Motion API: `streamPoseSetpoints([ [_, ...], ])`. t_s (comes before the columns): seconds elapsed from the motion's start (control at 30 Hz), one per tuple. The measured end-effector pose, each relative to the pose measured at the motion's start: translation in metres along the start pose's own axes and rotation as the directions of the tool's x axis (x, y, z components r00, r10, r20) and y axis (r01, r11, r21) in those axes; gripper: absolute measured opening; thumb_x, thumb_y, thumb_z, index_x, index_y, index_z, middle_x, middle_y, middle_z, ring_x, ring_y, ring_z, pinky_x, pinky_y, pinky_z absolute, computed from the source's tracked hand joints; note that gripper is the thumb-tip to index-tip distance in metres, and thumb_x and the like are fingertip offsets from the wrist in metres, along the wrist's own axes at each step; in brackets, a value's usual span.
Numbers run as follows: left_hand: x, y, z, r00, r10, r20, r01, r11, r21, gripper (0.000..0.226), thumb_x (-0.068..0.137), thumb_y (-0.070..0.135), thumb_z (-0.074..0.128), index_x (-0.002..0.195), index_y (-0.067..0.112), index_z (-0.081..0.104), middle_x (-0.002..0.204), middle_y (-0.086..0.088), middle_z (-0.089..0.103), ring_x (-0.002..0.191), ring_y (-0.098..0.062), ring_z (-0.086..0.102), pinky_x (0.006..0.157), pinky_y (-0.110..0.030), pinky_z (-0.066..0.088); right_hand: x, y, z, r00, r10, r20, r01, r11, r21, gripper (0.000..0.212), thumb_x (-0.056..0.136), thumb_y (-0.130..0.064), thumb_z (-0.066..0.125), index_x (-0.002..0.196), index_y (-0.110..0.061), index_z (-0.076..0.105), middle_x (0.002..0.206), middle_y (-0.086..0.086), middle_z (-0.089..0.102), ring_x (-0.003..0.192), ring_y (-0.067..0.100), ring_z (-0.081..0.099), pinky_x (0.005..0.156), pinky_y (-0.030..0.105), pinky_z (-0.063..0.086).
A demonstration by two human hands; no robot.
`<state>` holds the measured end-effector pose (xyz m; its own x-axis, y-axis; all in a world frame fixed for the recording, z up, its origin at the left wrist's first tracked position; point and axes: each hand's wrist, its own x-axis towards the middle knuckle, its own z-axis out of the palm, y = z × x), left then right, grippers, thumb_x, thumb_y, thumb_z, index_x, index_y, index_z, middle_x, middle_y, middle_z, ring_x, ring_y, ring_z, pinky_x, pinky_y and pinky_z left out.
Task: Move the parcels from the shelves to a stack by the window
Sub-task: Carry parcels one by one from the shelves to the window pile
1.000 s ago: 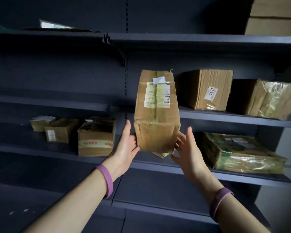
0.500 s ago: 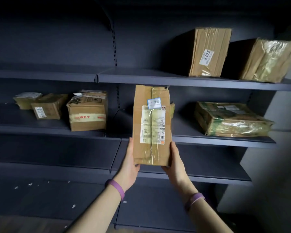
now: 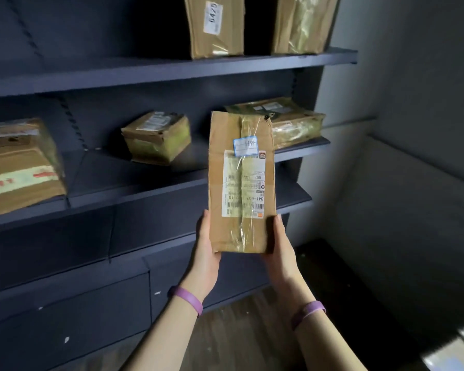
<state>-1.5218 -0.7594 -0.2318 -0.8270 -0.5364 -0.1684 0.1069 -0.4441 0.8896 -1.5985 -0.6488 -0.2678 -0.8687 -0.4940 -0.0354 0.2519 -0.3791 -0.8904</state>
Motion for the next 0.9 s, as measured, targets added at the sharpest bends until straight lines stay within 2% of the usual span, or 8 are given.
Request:
streamPoseSetpoints([
  [0.07, 0.009, -0.015, 0.016, 0.997, -0.043, 0.069, 0.042, 0.999, 0.019, 0.053, 0.099, 0.056, 0.032, 0.140, 0.029, 0.051, 0.132, 0.002, 0.064, 0.127, -0.019, 0.055, 0.113, -0.043, 0.036, -0.003, -0.007, -0.018, 0.995, -0.023, -0.099, 0.024, 1.000, 0.013, 0.078, 0.071, -0.075, 0.070, 0.133, -0.028, 0.063, 0.135, -0.008, 0.065, 0.127, 0.009, 0.059, 0.099, 0.026, 0.052],
  [0.27, 0.031, -0.059, 0.064, 0.936, -0.232, 0.265, 0.198, 0.969, 0.149, 0.048, 0.092, 0.059, 0.041, 0.127, 0.033, 0.062, 0.123, 0.009, 0.069, 0.121, -0.014, 0.059, 0.103, -0.035, 0.042, -0.023, -0.018, -0.076, 0.937, -0.085, -0.339, 0.095, 0.995, 0.014, 0.050, 0.093, -0.052, 0.056, 0.137, -0.027, 0.059, 0.136, -0.004, 0.065, 0.124, 0.013, 0.061, 0.102, 0.037, 0.047],
  [0.33, 0.035, -0.077, 0.078, 0.889, -0.311, 0.337, 0.254, 0.946, 0.203, 0.046, 0.094, 0.057, 0.041, 0.126, 0.032, 0.063, 0.120, 0.008, 0.070, 0.116, -0.012, 0.063, 0.094, -0.032, 0.045, -0.034, -0.020, -0.093, 0.900, -0.112, -0.421, 0.130, 0.991, 0.015, 0.049, 0.094, -0.049, 0.055, 0.137, -0.026, 0.059, 0.137, -0.003, 0.064, 0.127, 0.014, 0.059, 0.107, 0.042, 0.044],
  [0.43, 0.034, -0.101, 0.100, 0.792, -0.434, 0.429, 0.338, 0.897, 0.284, 0.054, 0.088, 0.063, 0.048, 0.128, 0.030, 0.063, 0.120, 0.006, 0.071, 0.114, -0.013, 0.064, 0.097, -0.033, 0.046, -0.054, -0.023, -0.120, 0.828, -0.154, -0.540, 0.177, 0.984, -0.010, 0.052, 0.094, -0.047, 0.053, 0.140, -0.023, 0.057, 0.137, -0.003, 0.064, 0.129, 0.014, 0.057, 0.114, 0.046, 0.039],
  [0.57, 0.018, -0.133, 0.141, 0.681, -0.551, 0.482, 0.404, 0.832, 0.380, 0.055, 0.085, 0.062, 0.052, 0.123, 0.025, 0.067, 0.113, 0.005, 0.074, 0.112, -0.014, 0.065, 0.098, -0.033, 0.048, -0.088, -0.031, -0.159, 0.718, -0.178, -0.673, 0.205, 0.978, -0.040, 0.056, 0.090, -0.054, 0.058, 0.138, -0.025, 0.059, 0.136, 0.001, 0.064, 0.128, 0.018, 0.059, 0.102, 0.037, 0.051],
  [0.63, 0.009, -0.149, 0.162, 0.619, -0.598, 0.510, 0.407, 0.799, 0.443, 0.050, 0.089, 0.063, 0.049, 0.118, 0.028, 0.070, 0.113, 0.004, 0.074, 0.115, -0.017, 0.064, 0.103, -0.037, 0.045, -0.103, -0.037, -0.177, 0.668, -0.187, -0.720, 0.214, 0.975, -0.055, 0.056, 0.090, -0.057, 0.059, 0.136, -0.025, 0.059, 0.135, 0.001, 0.065, 0.127, 0.018, 0.059, 0.097, 0.034, 0.053],
  [0.73, -0.007, -0.170, 0.194, 0.540, -0.641, 0.545, 0.376, 0.763, 0.525, 0.053, 0.091, 0.064, 0.048, 0.119, 0.025, 0.070, 0.115, 0.001, 0.073, 0.114, -0.018, 0.065, 0.104, -0.040, 0.046, -0.125, -0.045, -0.208, 0.592, -0.177, -0.786, 0.224, 0.973, -0.051, 0.060, 0.084, -0.064, 0.058, 0.133, -0.027, 0.062, 0.134, 0.002, 0.066, 0.127, 0.022, 0.059, 0.106, 0.046, 0.046],
  [0.9, -0.023, -0.210, 0.241, 0.497, -0.632, 0.594, 0.287, 0.766, 0.575, 0.047, 0.094, 0.054, 0.048, 0.129, 0.025, 0.062, 0.122, 0.008, 0.069, 0.115, -0.007, 0.061, 0.097, -0.026, 0.044, -0.151, -0.054, -0.263, 0.467, -0.175, -0.867, 0.290, 0.956, -0.037, 0.052, 0.100, -0.053, 0.044, 0.135, -0.018, 0.060, 0.130, 0.008, 0.068, 0.122, 0.024, 0.064, 0.097, 0.039, 0.053],
])
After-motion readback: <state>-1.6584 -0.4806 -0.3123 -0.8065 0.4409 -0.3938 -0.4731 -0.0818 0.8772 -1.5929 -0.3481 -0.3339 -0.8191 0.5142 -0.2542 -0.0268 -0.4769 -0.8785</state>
